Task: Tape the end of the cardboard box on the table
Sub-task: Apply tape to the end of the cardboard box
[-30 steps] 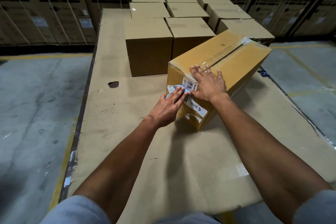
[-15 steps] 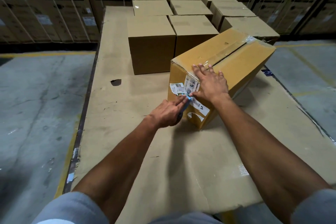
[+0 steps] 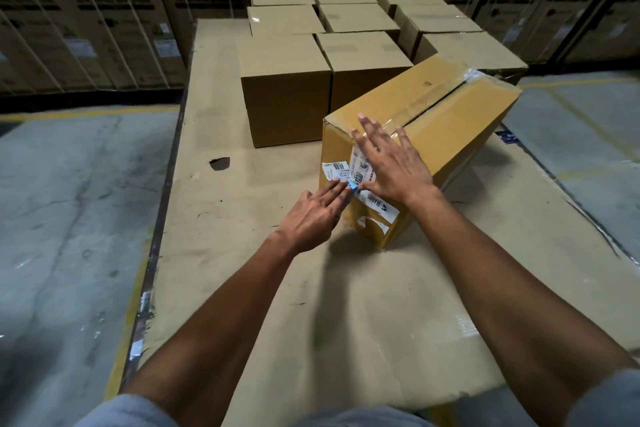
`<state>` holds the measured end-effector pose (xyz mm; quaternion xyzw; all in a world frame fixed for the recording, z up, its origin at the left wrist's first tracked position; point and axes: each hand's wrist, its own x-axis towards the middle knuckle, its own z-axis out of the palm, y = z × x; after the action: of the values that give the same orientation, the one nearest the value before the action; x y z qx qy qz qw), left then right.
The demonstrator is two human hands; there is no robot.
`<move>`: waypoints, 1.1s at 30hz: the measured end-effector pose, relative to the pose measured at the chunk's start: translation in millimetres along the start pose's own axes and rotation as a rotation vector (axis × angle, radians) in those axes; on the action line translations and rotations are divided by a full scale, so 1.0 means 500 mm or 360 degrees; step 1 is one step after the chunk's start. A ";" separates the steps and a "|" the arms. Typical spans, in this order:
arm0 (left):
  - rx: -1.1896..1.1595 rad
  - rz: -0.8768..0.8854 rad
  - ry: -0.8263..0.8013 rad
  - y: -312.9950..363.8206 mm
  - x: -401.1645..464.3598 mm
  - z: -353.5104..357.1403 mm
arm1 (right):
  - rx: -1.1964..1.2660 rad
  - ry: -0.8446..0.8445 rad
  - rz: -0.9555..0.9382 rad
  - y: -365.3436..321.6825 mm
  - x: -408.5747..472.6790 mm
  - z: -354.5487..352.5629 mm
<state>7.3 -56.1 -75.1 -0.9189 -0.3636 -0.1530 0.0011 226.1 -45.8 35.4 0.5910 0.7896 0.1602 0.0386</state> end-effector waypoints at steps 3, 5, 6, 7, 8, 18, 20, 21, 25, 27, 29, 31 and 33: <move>-0.0169 -0.0017 0.0126 -0.012 -0.009 -0.027 | -0.0195 0.0084 -0.0227 0.002 -0.009 0.004; -0.0352 -0.0056 0.0207 -0.023 -0.016 -0.046 | -0.0306 0.0098 -0.0365 0.002 -0.012 0.006; -0.0496 -0.0155 0.0225 -0.025 -0.018 -0.059 | -0.0336 0.0114 -0.0431 0.001 -0.014 0.005; -0.0671 -0.0306 0.0221 -0.027 -0.019 -0.075 | -0.0352 0.0136 -0.0490 0.000 -0.017 0.003; -0.0865 -0.0466 0.0215 -0.026 -0.018 -0.090 | -0.0362 0.0154 -0.0535 0.000 -0.019 0.002; -0.2425 -0.1021 0.0059 -0.033 -0.027 -0.176 | -0.0089 0.0261 -0.0654 -0.084 -0.025 0.002; -0.2525 -0.1071 -0.0009 -0.042 -0.034 -0.176 | 0.0013 0.0365 -0.0666 -0.100 -0.018 0.004; -0.2558 -0.1103 -0.0031 -0.049 -0.039 -0.176 | 0.0062 0.0390 -0.0682 -0.106 -0.013 0.004; -0.2559 -0.1224 -0.0007 -0.076 -0.053 -0.162 | 0.0297 0.0363 -0.0713 -0.130 0.004 0.007; -0.2448 -0.1222 0.0069 -0.089 -0.056 -0.159 | 0.0406 0.0246 -0.0642 -0.145 0.009 0.014; -0.2092 -0.1149 0.0130 -0.103 -0.060 -0.159 | 0.0462 0.0113 -0.0545 -0.161 0.016 0.026; -0.1653 -0.1006 0.0167 -0.114 -0.066 -0.158 | 0.0480 0.0004 -0.0481 -0.177 0.025 0.041; -0.1291 -0.0843 0.0177 -0.123 -0.075 -0.151 | 0.0498 -0.0112 -0.0446 -0.196 0.032 0.052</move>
<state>-80.9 -44.5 -20.2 -0.7115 -0.4954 -0.3264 -0.3766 137.4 -49.7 -16.6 0.4794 0.8776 0.0080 -0.0043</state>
